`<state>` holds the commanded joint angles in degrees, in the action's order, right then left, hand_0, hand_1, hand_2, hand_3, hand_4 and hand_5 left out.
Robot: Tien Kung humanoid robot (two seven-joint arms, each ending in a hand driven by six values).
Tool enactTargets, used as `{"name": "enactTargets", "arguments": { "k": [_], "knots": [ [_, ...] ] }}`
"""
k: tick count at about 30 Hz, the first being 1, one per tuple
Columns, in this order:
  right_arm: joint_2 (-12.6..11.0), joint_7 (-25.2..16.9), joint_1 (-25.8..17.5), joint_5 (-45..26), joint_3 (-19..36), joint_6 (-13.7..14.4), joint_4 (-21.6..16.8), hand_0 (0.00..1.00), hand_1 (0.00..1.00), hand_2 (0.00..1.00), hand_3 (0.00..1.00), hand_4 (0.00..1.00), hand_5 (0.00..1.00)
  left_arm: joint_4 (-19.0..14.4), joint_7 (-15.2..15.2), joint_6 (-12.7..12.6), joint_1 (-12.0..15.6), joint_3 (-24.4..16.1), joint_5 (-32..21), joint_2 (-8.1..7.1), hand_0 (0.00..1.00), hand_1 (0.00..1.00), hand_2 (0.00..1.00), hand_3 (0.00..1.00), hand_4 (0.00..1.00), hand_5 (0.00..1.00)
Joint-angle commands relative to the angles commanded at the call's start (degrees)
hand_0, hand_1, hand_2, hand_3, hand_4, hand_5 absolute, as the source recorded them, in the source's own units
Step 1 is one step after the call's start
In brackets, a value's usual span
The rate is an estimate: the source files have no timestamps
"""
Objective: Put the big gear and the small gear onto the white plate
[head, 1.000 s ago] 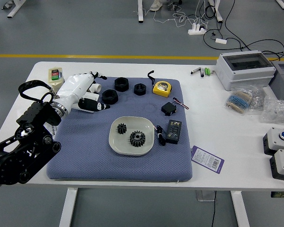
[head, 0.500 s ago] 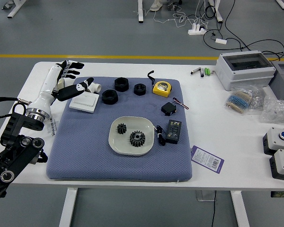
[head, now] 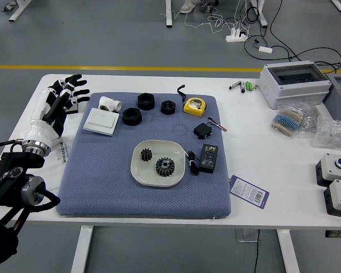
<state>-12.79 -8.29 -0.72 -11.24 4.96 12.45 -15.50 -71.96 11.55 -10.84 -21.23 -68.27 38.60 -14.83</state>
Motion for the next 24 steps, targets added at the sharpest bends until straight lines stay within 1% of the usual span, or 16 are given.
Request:
{"name": "enactTargets", "arguments": {
  "k": [1,2,4,5,7,8,11,13,14,19,20,24],
  "knots": [
    [0.02,0.00,-0.01,-0.05,0.01,0.01,0.00,0.622,0.625,0.728,0.549,0.759,0.715,0.08,0.17,0.42,0.02,-0.05,-2.46,0.01,0.530,0.582,0.677,0.720,0.774,0.623],
    [0.05,-0.01,-0.02,-0.12,-0.01,0.01,0.00,0.622,0.625,0.727,0.549,0.758,0.717,0.19,0.39,0.94,0.04,-0.11,-4.39,0.01,0.877,0.678,0.723,0.776,0.851,0.726],
    [0.08,-0.01,-0.04,-0.16,-0.03,0.01,0.01,0.622,0.625,0.727,0.549,0.758,0.717,0.26,0.57,1.32,0.06,-0.15,-6.05,0.01,0.877,0.678,0.723,0.776,0.851,0.726],
    [0.10,-0.02,-0.08,-0.19,-0.02,0.01,0.01,0.622,0.625,0.727,0.549,0.758,0.717,0.44,1.00,2.01,0.12,-0.19,-6.79,0.04,0.877,0.678,0.723,0.776,0.851,0.726],
    [0.12,-0.02,-0.11,-0.25,-0.06,0.00,0.02,0.622,0.625,0.727,0.549,0.758,0.717,0.72,1.78,2.58,0.16,-0.17,-7.21,0.15,0.877,0.678,0.723,0.776,0.851,0.726],
    [0.12,-0.02,-0.11,-0.26,-0.07,0.00,0.03,0.622,0.625,0.727,0.548,0.757,0.718,0.76,1.91,2.64,0.16,-0.16,-7.25,0.18,0.974,0.834,0.842,0.867,0.959,0.866],
    [0.11,-0.02,-0.18,-0.28,-0.16,0.00,0.03,0.622,0.625,0.727,0.548,0.757,0.718,1.14,2.54,3.36,0.26,-0.40,-7.20,0.29,0.974,0.834,0.842,0.867,0.959,0.866],
    [0.11,-0.02,-0.24,-0.30,-0.18,0.00,0.03,0.622,0.625,0.727,0.548,0.757,0.718,1.17,2.69,3.10,0.35,-0.59,-6.63,0.32,0.974,0.834,0.842,0.867,0.959,0.866],
    [0.11,-0.02,-0.26,-0.30,-0.19,0.00,0.03,0.621,0.626,0.727,0.548,0.757,0.717,1.18,2.71,2.95,0.38,-0.64,-6.40,0.33,0.858,0.852,0.906,0.902,0.979,0.894],
    [0.10,0.00,-0.41,-0.29,-0.29,0.00,0.02,0.621,0.626,0.727,0.548,0.757,0.717,1.55,2.00,2.01,0.51,-1.38,-3.90,0.33,0.858,0.852,0.906,0.902,0.979,0.894],
    [0.10,0.00,-0.45,-0.27,-0.31,0.01,0.03,0.621,0.626,0.727,0.548,0.756,0.718,1.65,1.58,1.92,0.59,-1.61,-2.89,0.31,0.689,0.706,0.783,0.813,0.974,0.897],
    [0.11,0.00,-0.56,-0.23,-0.33,0.02,0.03,0.621,0.626,0.727,0.548,0.756,0.718,1.96,0.70,1.56,0.85,-2.12,-1.31,0.33,0.689,0.706,0.783,0.813,0.974,0.897]
  ]
}}
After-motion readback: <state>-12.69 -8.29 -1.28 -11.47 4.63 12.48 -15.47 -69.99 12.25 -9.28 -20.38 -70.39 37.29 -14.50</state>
